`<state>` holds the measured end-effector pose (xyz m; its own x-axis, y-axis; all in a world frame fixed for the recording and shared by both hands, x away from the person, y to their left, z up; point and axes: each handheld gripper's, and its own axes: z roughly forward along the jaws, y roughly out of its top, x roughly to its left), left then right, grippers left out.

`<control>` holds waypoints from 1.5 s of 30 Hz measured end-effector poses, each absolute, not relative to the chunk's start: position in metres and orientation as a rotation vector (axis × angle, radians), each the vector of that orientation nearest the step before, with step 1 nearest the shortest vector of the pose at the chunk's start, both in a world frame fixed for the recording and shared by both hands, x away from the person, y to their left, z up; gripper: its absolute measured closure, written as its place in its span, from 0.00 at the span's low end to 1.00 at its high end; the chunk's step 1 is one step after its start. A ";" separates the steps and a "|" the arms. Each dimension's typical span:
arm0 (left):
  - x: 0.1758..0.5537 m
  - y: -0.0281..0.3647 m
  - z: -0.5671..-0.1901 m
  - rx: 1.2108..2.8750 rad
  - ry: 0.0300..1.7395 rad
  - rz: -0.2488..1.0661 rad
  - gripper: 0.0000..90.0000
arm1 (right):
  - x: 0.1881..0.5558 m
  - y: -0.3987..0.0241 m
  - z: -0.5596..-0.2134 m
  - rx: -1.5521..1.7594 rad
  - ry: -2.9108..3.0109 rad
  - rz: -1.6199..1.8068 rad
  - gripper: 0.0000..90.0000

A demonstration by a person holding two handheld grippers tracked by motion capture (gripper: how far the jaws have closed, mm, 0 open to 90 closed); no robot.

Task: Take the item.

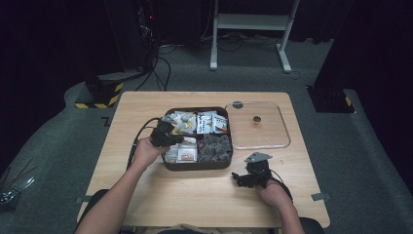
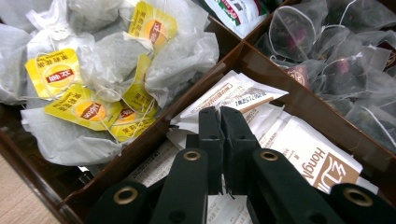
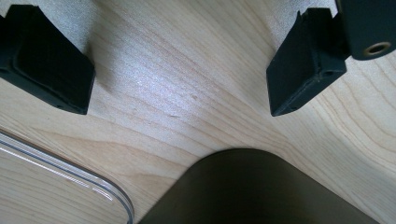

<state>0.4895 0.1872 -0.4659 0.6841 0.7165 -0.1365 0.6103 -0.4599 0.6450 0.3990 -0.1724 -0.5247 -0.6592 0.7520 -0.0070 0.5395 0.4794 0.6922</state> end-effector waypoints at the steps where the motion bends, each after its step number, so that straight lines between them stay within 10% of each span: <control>1: 0.489 0.188 -0.465 2.204 1.012 0.204 0.97 | 0.399 -0.172 -0.525 1.093 2.420 0.969 0.09; 45: 0.466 0.254 -0.442 2.027 1.104 0.246 0.97 | 0.409 -0.169 -0.525 1.041 2.455 0.981 0.09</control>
